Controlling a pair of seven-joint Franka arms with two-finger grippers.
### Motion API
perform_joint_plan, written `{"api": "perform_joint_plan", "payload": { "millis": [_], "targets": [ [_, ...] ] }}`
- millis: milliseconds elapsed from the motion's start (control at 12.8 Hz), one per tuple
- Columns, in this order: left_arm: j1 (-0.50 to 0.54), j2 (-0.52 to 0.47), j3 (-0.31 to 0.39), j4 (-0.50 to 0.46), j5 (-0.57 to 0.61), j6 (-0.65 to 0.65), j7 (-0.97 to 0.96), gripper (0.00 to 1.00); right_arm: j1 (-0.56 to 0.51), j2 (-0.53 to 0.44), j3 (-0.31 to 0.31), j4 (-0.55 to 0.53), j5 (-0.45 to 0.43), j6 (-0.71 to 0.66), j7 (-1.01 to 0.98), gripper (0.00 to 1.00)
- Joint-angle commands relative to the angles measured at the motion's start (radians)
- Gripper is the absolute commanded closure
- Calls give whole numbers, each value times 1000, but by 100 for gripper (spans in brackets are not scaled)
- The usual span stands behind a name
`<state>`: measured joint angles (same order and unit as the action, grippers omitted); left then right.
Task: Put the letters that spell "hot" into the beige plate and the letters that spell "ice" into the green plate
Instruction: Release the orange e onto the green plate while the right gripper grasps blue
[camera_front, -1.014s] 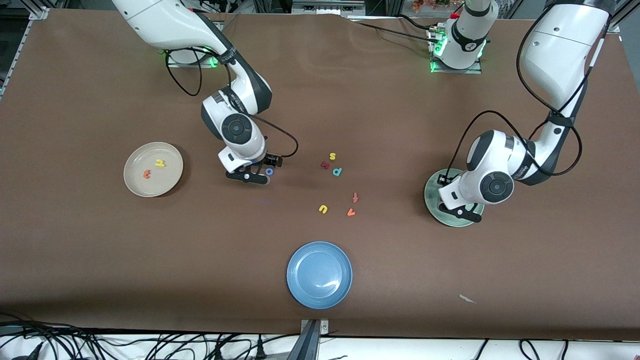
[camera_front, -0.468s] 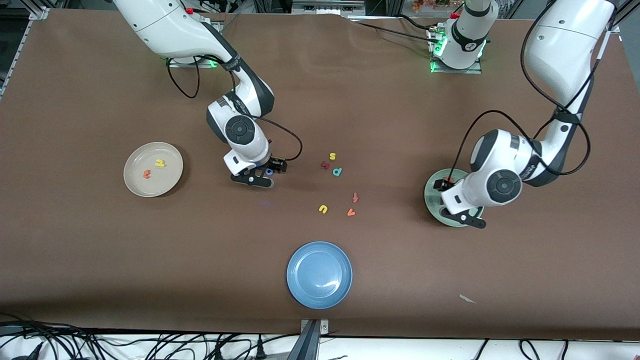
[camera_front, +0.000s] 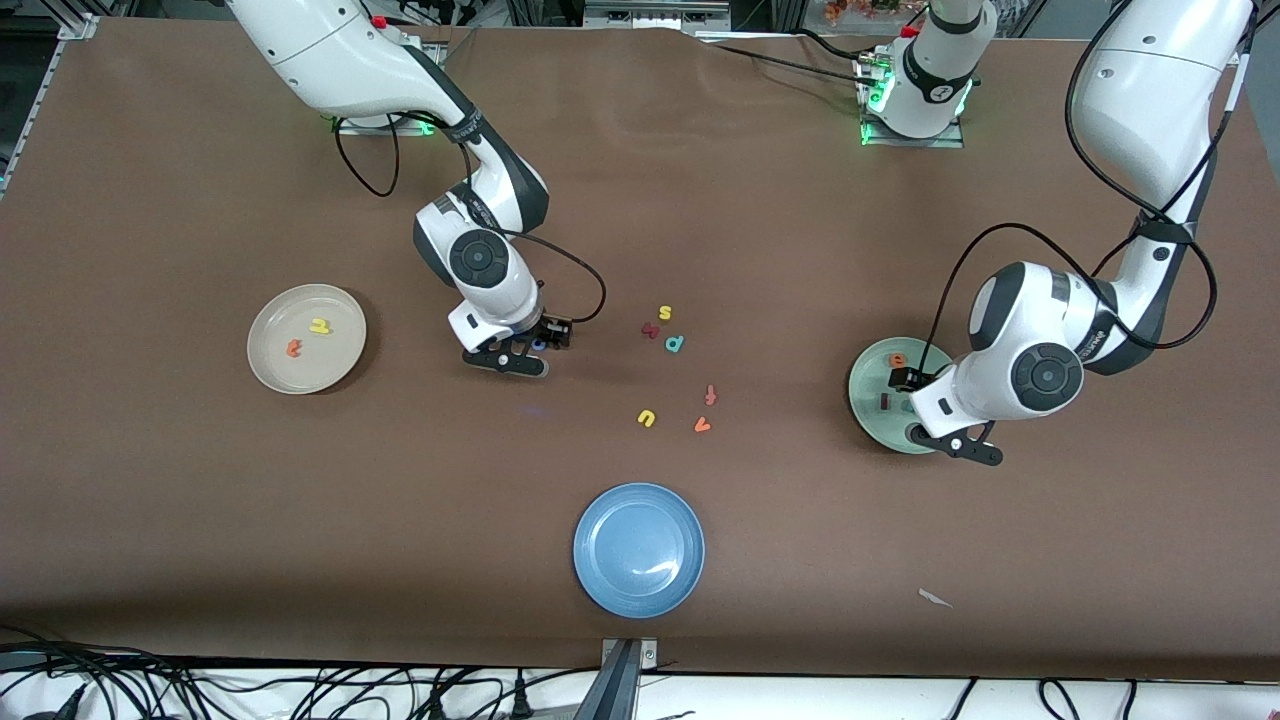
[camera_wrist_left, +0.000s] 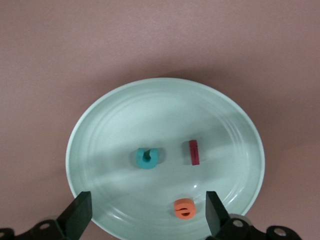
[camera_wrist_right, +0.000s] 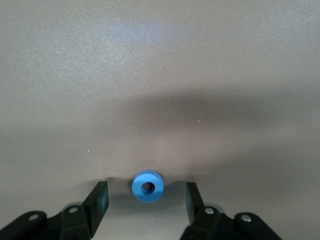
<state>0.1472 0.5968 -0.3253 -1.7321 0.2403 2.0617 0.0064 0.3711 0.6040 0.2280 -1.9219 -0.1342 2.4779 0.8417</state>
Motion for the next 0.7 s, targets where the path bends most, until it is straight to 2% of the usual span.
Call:
{"api": "perform_joint_plan", "payload": {
  "millis": [0,234,312,390,624],
  "targets": [
    [-11,-20,-1,31,22,-14,10,0,9,7,-6,3,-19,15,14,36],
    [-38,-69,-8,106,25,-96,15,0,9,7,-6,4,-19,15,13,36],
    [-38,-110,-8,121,37,-119,18,0,8,7,-6,4,-19,15,11,41],
    [-35,-155,-6,129,37,-123,21,0,9,7,-6,4,-19,15,11,51],
    [-28,-230,-6,187,19,-129,20,0,9,7,-6,4,-19,13,10,55]
  ]
}}
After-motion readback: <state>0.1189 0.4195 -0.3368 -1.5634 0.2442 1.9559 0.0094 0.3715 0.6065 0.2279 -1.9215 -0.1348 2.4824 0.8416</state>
